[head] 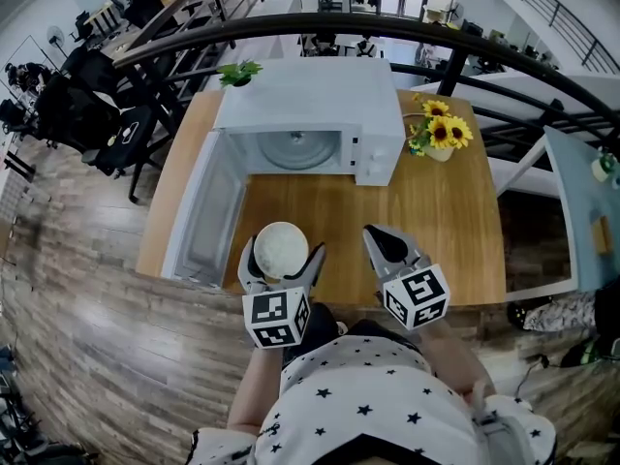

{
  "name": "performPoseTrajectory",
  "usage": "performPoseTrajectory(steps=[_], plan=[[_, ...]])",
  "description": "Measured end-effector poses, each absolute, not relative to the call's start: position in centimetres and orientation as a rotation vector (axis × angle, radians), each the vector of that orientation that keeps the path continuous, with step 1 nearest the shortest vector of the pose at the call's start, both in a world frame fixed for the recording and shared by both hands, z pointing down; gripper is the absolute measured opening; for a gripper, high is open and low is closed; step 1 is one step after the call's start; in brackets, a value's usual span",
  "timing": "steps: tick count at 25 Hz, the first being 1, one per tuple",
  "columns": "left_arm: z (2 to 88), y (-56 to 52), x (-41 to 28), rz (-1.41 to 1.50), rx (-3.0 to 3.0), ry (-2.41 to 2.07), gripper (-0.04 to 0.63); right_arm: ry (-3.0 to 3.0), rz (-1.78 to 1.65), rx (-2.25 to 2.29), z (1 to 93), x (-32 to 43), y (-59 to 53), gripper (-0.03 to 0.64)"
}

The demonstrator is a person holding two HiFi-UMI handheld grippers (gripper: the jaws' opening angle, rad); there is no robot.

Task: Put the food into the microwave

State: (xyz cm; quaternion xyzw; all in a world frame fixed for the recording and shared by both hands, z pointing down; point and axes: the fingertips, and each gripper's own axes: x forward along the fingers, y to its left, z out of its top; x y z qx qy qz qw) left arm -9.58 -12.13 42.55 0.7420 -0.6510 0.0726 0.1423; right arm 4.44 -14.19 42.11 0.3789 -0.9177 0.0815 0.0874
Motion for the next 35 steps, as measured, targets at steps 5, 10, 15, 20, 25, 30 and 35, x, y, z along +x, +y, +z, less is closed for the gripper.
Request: performPoseTrajectory(steps=[5, 10, 15, 20, 25, 30, 35], plan=[[42.9, -13.8, -9.9, 0.222, 2.151, -1.868, 0.540, -2.736, 0.246, 1.126, 42.5, 4.0, -15.6, 0.005], [43.0, -16.1, -10.5, 0.226, 2.170, -1.856, 0.540, -2.725, 0.234, 1.127, 43.1, 3.2, -17.5, 0.006], [43.3, -18.7, -11.1, 0.236, 2.189, -1.841, 0.541, -2.721, 0.237, 1.137, 43.3, 2.5, -19.9, 0.006], [43.5, -21.4, -11.6, 0.245, 2.198, -1.826, 0.541, -2.702, 0.241, 1.172, 43.3, 2.3, -22.4, 0.006], [43.9, -23.6, -11.9, 0.252, 2.205, -1.811, 0.541, -2.689, 0.278, 1.177, 44.0, 2.2, -24.0, 0.006], [44.3, -25.9, -12.0, 0.261, 2.216, -1.797, 0.540, -2.685, 0.276, 1.180, 44.4, 2.2, -25.2, 0.006], [44.7, -27.7, -12.0, 0.271, 2.214, -1.787, 0.540, -2.687, 0.291, 1.172, 44.5, 2.0, -26.1, 0.006]])
